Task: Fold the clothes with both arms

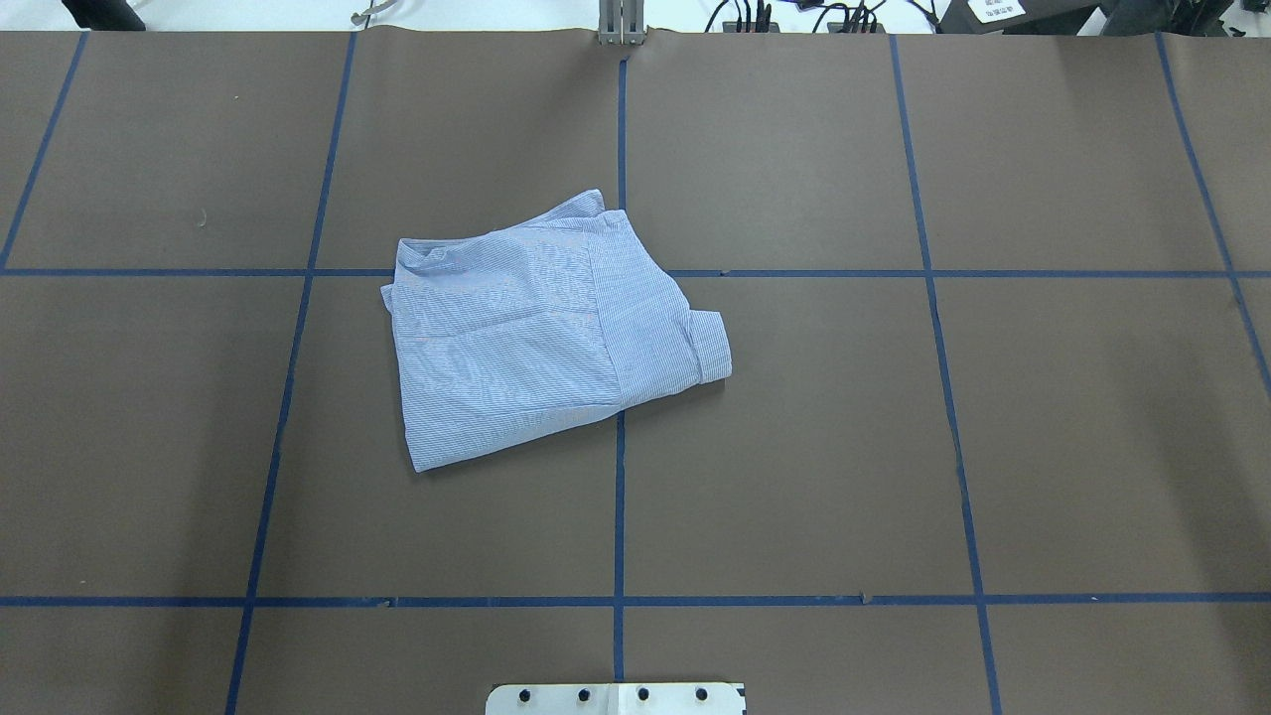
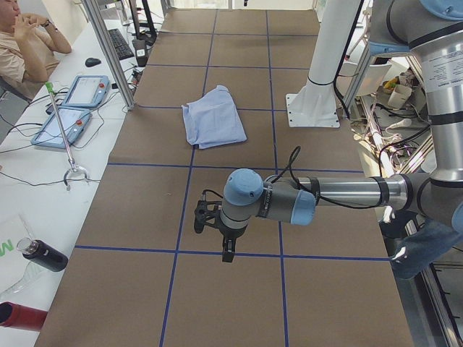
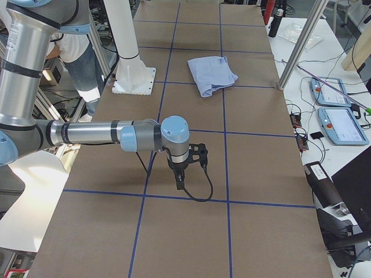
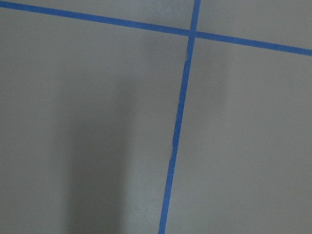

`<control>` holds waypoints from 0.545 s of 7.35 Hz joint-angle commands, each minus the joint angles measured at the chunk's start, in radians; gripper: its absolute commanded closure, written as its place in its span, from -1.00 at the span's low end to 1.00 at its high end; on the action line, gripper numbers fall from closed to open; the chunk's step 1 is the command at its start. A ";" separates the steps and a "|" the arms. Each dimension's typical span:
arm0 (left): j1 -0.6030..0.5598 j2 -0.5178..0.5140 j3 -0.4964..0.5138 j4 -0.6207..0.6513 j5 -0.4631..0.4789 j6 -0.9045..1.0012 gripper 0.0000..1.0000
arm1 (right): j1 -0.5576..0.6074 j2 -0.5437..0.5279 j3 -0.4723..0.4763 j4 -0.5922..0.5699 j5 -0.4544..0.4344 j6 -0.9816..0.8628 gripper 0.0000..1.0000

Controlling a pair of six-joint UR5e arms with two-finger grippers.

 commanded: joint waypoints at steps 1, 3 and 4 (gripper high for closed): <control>0.046 -0.004 -0.004 -0.001 0.000 0.000 -1.00 | 0.000 -0.004 -0.002 0.005 -0.001 -0.002 -1.00; 0.057 -0.004 -0.009 -0.001 0.000 0.000 -1.00 | 0.000 -0.004 -0.005 0.002 0.002 -0.001 -1.00; 0.057 -0.004 -0.010 -0.001 0.000 -0.003 -1.00 | 0.000 -0.004 -0.005 0.004 0.006 -0.001 -1.00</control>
